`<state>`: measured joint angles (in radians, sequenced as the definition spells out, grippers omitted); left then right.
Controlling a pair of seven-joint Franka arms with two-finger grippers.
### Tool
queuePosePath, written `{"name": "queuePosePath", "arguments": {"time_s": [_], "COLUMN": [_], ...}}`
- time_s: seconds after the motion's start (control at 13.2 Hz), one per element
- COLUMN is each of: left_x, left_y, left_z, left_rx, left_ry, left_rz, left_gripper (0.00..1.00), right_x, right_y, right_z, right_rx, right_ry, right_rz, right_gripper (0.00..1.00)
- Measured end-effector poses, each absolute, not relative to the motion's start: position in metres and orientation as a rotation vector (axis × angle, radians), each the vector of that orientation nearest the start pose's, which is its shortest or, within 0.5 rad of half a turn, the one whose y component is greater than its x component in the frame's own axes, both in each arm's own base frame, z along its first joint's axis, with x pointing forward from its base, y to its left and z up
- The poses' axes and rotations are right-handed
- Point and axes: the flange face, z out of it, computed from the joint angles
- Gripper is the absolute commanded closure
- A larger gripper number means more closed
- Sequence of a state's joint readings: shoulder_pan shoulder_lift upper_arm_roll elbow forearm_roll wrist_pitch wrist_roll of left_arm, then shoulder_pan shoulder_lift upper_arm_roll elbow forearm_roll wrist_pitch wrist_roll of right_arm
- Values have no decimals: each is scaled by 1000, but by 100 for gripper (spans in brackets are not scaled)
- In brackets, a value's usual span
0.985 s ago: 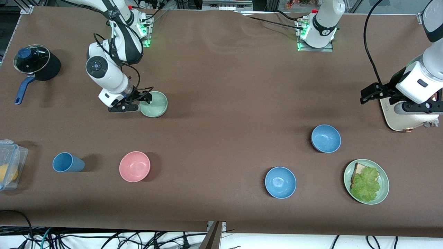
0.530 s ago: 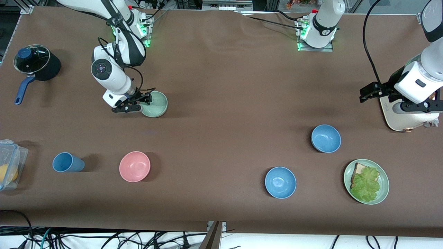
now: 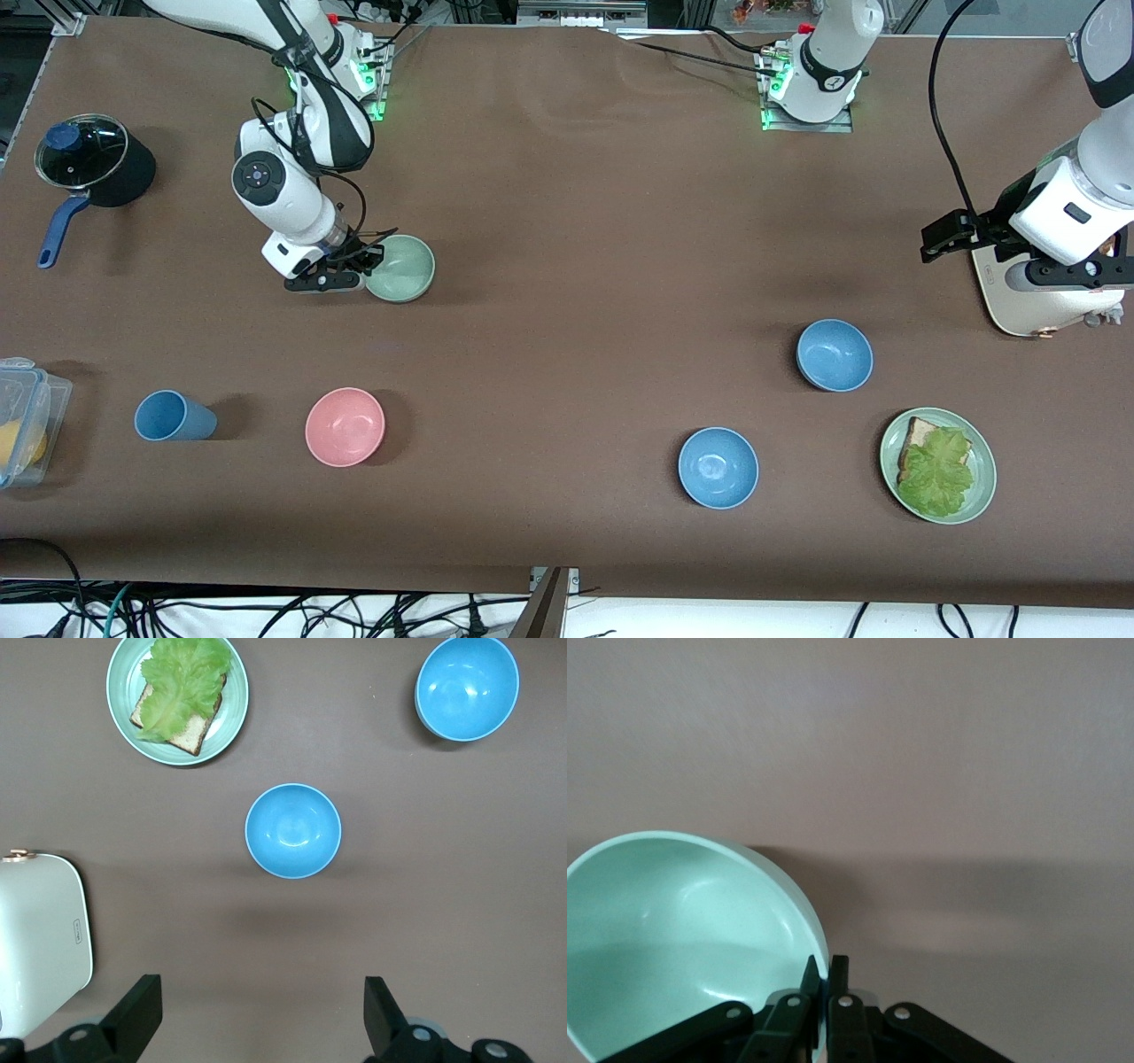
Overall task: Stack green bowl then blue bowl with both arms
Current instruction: 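Slide the mint-green bowl with the right gripper toward the table's middle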
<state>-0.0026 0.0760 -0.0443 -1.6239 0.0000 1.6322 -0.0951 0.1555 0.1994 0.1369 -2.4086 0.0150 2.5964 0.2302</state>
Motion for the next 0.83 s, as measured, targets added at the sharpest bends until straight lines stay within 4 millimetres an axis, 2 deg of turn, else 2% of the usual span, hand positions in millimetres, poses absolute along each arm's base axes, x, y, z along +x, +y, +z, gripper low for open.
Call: {"name": "queuePosePath", "arguments": {"time_s": [0.15,0.23,0.38,0.45,0.61,0.76,0.83], "left_x": [578,578,578,578,578,578,578], "left_y": [-26,-26,-26,-26,-26,-26,-26], "left_z": [562,562,562,562,563,563,563], "left_rx": [-3137,-3137,-3137,-3137,-3137,-3137,-3137], "left_ry": [-76,-76,-76,-76,-76,-76,-76], "left_rz": [106,106,105,105,104,104,104], "left_gripper": [0,0,0,0,0,0,0], "right_x": [495,509,538,552,574,586,585], "right_y": [164,180,232,266,326,382,407], "right_z": [256,275,312,324,323,301,287], "right_rx": [-3102,-3097,-3082,-3069,-3039,-3005,-2994], "right_ry": [-36,-15,60,104,208,305,344], "right_rz": [12,1,0,8,26,43,57], "right_gripper": [100,100,100,100,100,100,100]}}
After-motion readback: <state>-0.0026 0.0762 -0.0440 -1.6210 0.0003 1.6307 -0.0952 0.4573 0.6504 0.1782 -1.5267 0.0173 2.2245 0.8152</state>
